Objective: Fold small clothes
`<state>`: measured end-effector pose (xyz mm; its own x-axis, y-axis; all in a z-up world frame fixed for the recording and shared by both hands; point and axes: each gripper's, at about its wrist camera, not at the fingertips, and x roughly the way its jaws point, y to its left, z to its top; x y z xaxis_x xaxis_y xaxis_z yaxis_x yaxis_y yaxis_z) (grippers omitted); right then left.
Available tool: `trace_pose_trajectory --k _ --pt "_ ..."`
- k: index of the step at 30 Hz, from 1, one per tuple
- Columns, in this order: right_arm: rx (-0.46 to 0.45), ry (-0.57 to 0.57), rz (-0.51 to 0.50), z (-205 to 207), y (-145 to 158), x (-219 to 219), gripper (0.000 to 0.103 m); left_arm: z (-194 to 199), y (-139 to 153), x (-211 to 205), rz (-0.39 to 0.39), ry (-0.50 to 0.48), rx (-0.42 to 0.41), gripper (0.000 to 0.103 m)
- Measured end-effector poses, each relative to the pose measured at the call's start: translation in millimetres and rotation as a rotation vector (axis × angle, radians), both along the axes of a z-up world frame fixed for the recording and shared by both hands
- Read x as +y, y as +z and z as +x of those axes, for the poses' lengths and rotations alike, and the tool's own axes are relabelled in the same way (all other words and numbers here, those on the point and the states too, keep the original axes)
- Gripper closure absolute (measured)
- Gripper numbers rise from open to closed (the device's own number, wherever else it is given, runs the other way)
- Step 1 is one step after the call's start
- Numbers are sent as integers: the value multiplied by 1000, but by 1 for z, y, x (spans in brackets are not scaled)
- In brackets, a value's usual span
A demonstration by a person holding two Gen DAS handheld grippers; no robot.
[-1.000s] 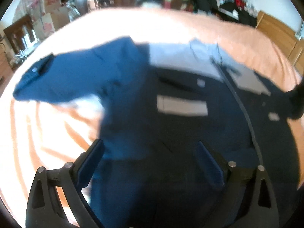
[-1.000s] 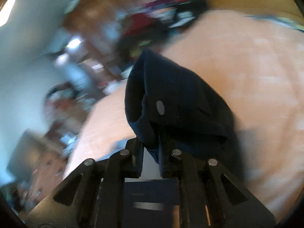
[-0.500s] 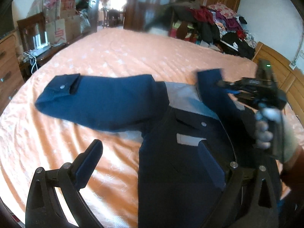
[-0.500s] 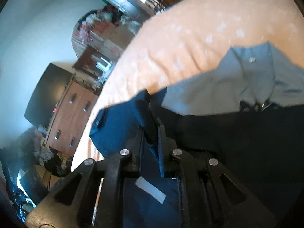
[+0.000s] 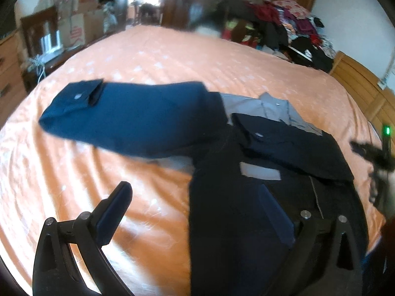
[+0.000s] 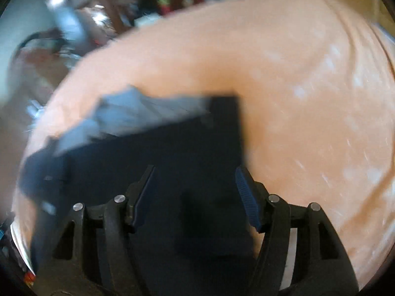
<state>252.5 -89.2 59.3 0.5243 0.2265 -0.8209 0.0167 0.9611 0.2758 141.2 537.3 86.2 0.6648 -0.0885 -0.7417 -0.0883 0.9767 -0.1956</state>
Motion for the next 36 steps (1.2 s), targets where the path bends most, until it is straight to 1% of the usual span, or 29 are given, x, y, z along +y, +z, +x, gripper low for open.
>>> trace_pose_trajectory --k 1,2,3,4,5,6,7,10,11,12,14,16,17,18,19,20,21,22,24,26,27,28,30,31,32,33,34,35,36 --pt "45 11 37 1 -16 -6 50 2 -2 -1 2 1 2 1" --pt "78 23 58 3 -29 -9 71 4 -3 -3 6 2 3 1" --pt "95 25 36 4 -37 -8 88 6 -4 -5 4 1 5 1" --pt "104 26 -35 3 -48 -9 92 8 -5 -6 -5 -3 8 1" --pt "99 5 -46 0 -54 -17 99 9 -5 -6 -18 -10 10 1" --pt "99 -32 -5 -2 -56 -26 100 9 -4 -4 -20 -8 10 1" --pt "98 -62 -2 -6 -56 -34 100 7 -2 0 -11 7 6 1" --pt "69 -47 -42 -16 -47 -30 99 0 3 39 -22 99 -11 0" --pt "39 -41 -62 -22 -34 -23 98 -4 3 59 -42 147 -15 0" --pt "-27 -36 -70 -31 -13 -13 98 -9 2 77 -60 189 -17 0" --pt "-110 -6 -59 -40 15 7 95 -22 -1 117 -77 297 -21 0" --pt "-145 101 -18 -41 34 53 82 -38 -9 155 -96 405 -18 0" --pt "-149 179 -10 -41 39 88 66 -42 -14 170 -127 435 -15 0" --pt "-142 263 23 -40 42 125 50 -45 -20 186 -163 456 -11 0" --pt "-123 343 69 -38 41 160 46 -45 -25 197 -172 468 -7 0" --pt "-111 395 87 -36 42 188 47 -45 -28 205 -170 477 -4 0" --pt "-102 454 90 -36 42 229 46 -46 -30 211 -184 483 -1 0" --pt "-98 495 85 -37 44 252 46 -48 -34 219 -224 493 -5 0" --pt "-110 640 38 -47 41 334 46 -52 -40 231 -280 510 -15 0" --pt "-118 746 1 -59 36 390 47 -54 -44 235 -296 501 -17 0" --pt "-107 787 12 -55 34 416 48 -54 -45 235 -301 490 -20 0" --pt "-80 827 64 -52 30 444 49 -53 -44 234 -302 468 -24 0" --pt "30 831 225 -35 23 467 49 -50 -40 233 -282 435 -34 0" --pt "109 805 334 -18 16 483 50 -46 -40 233 -281 424 -40 0" --pt "126 788 366 -6 14 497 50 -44 -43 234 -297 414 -44 0" --pt "141 798 385 4 11 514 50 -43 -48 235 -310 404 -45 0" --pt "178 814 417 10 6 530 50 -43 -53 236 -311 404 -49 0" --pt "259 815 476 22 -5 553 50 -44 -57 236 -312 407 -60 0" --pt "305 812 501 28 -14 567 50 -45 -59 235 -305 408 -73 0"
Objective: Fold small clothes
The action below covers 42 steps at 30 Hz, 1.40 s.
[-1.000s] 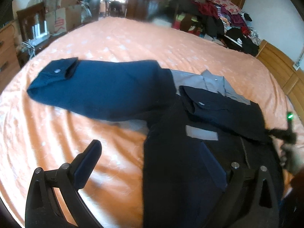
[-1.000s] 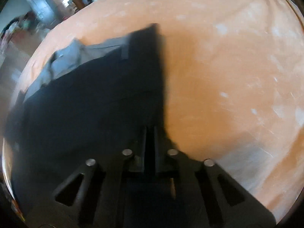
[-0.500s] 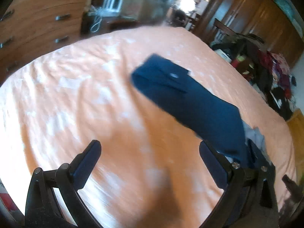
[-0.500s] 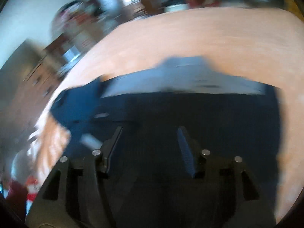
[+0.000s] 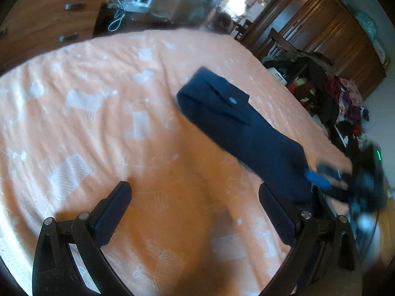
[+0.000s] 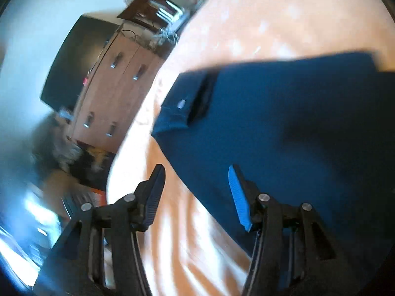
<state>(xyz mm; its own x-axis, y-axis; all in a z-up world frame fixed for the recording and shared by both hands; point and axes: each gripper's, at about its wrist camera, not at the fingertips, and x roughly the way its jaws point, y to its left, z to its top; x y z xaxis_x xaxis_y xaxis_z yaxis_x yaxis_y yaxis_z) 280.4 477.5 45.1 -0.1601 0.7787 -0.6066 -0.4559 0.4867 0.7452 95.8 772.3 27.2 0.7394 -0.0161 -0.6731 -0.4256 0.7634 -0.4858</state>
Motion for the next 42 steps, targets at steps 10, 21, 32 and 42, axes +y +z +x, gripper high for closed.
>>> trace_pose_trajectory --k 10,21,32,42 --pt "142 -19 -18 33 -33 99 50 7 -12 -8 49 -27 -29 0" --pt "-152 -90 115 30 80 -10 100 2 -11 1 -4 -52 -94 0" --pt "-256 -432 -100 16 130 -358 100 24 7 -11 -4 -44 14 0" --pt "-143 -633 -168 3 53 -496 100 77 41 -114 61 -226 26 0"
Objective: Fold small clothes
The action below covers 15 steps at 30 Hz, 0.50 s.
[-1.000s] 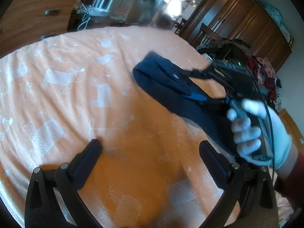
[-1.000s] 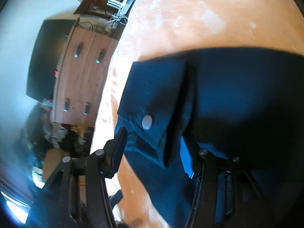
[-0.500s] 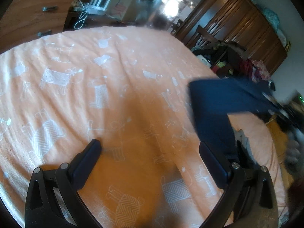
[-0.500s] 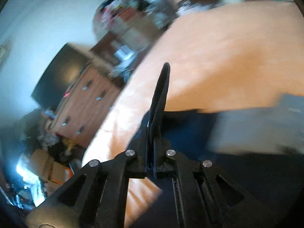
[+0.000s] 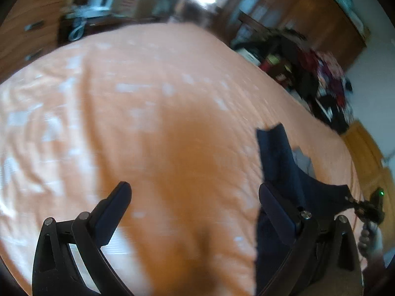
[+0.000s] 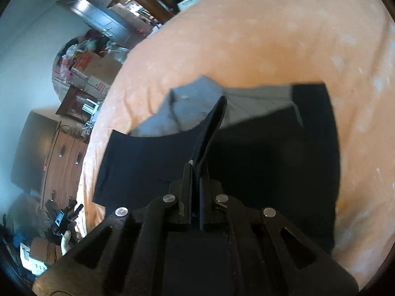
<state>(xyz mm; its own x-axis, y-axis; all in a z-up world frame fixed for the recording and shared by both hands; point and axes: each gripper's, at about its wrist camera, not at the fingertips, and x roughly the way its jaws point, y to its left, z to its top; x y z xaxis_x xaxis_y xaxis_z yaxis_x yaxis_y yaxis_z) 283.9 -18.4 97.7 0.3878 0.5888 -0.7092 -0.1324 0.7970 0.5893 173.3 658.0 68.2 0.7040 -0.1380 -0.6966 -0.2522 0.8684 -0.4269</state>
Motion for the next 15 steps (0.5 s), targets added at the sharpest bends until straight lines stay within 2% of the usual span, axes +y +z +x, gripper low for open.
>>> trace_pose_trajectory --k 6,9,14,15 --pt "1 -53 7 -5 -17 -34 100 34 4 -60 75 -100 29 0" --pt "14 -29 -15 -2 -28 -38 100 53 5 -80 121 -138 38 0" --pt "-4 7 -63 0 -38 -35 100 101 3 -127 309 -243 82 0" --pt "-9 2 -69 -1 -39 -37 100 110 -3 -139 376 -264 98 0"
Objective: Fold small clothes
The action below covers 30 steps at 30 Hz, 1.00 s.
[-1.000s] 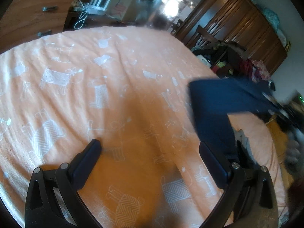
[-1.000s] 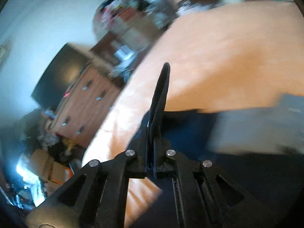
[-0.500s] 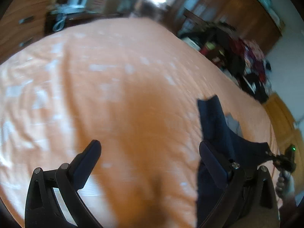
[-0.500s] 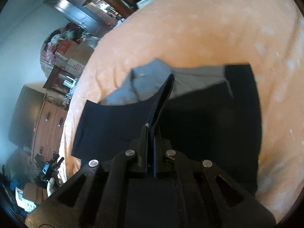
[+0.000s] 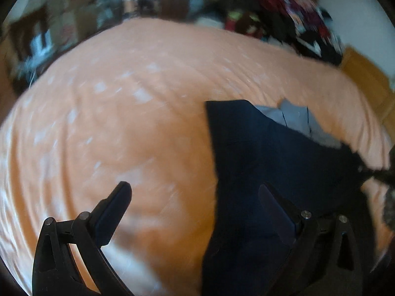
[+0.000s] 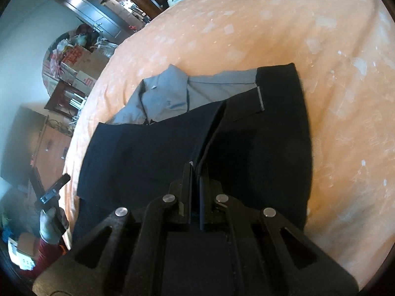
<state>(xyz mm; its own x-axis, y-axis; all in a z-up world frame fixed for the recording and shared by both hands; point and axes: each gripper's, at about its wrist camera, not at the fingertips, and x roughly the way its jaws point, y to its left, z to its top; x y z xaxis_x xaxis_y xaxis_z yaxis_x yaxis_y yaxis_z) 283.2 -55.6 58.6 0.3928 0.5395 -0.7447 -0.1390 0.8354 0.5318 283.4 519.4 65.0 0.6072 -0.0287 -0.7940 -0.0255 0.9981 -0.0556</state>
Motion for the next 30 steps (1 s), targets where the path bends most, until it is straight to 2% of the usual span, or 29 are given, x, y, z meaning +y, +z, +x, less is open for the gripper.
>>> trace_pose_trajectory --k 1,2,3,4,6,7,8,9,12,13,14,16,19,20,21,23,25,28,30 --pt "0 -9 2 -1 -2 -3 100 9 -13 -11 75 -14 34 1" --pt "3 -22 3 -1 -6 -8 100 14 -27 -16 101 -29 78 1" --pt "4 -27 -13 -2 -9 -10 99 20 -50 -22 121 -59 158 2" --pt "11 -29 -45 -3 -13 -11 99 20 -64 -26 137 -76 192 3" --pt "33 -14 -98 -6 -17 -11 97 16 -64 -21 112 -69 164 2" --pt "37 -1 -127 -9 -15 -10 97 15 -57 -17 94 -57 155 7" --pt "13 0 -168 -14 -6 -11 97 11 -45 -12 69 -39 116 21" --pt "-5 -6 -184 -17 0 -12 95 7 -34 -8 42 -27 79 27" --pt "-97 -48 -146 -20 29 -14 89 5 5 7 -12 27 -69 27" --pt "-112 -34 -129 -13 33 -7 89 14 12 10 -25 32 -102 22" --pt "-116 -3 -125 -2 31 7 89 29 10 8 -17 24 -91 16" --pt "-92 40 -110 16 18 29 89 56 -4 -2 22 2 -55 17" --pt "59 106 -159 41 -37 60 89 95 -63 -19 118 -56 121 17" --pt "99 117 -166 41 -51 63 89 94 -72 -22 148 -65 120 16" --pt "81 105 -158 37 -53 61 89 91 -68 -23 149 -63 109 16" --pt "74 104 -156 28 -43 56 88 78 -58 -22 146 -75 110 17" --pt "34 116 -160 7 -32 47 84 55 -54 -21 145 -112 104 18" --pt "46 131 -218 -25 -37 36 82 2 -57 -25 184 -204 107 17" --pt "58 122 -249 -46 -36 26 82 -27 -51 -20 193 -208 104 17"
